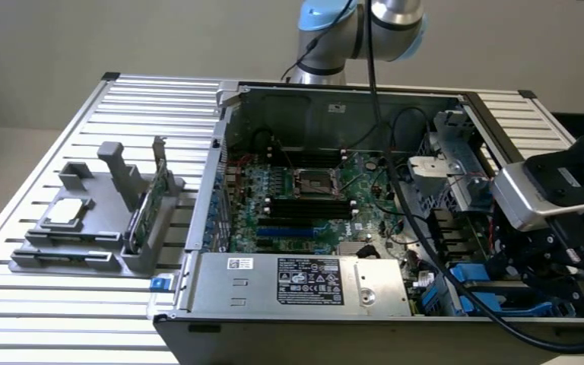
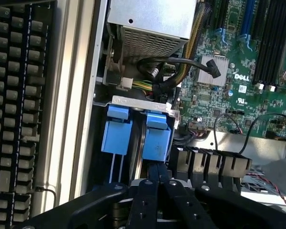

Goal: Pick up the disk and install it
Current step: 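Insert the disk into the insertion slot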

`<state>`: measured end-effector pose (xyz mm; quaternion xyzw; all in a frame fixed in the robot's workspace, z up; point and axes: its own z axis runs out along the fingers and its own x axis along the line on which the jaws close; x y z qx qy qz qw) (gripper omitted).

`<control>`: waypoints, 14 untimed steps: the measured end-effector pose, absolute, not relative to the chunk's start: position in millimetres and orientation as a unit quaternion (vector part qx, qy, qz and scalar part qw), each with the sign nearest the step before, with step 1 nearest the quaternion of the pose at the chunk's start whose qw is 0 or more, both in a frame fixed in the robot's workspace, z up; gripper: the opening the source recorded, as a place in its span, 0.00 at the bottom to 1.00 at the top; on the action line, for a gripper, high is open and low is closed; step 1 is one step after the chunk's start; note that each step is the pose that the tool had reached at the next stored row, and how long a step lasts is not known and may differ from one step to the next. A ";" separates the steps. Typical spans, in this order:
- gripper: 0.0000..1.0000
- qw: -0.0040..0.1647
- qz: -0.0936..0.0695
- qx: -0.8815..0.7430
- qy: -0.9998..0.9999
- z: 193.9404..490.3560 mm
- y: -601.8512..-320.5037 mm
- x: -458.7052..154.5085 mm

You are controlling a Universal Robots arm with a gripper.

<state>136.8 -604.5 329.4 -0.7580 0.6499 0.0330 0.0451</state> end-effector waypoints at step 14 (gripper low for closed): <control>0.13 0.044 0.036 -0.758 0.650 351.9 -604.4 137.2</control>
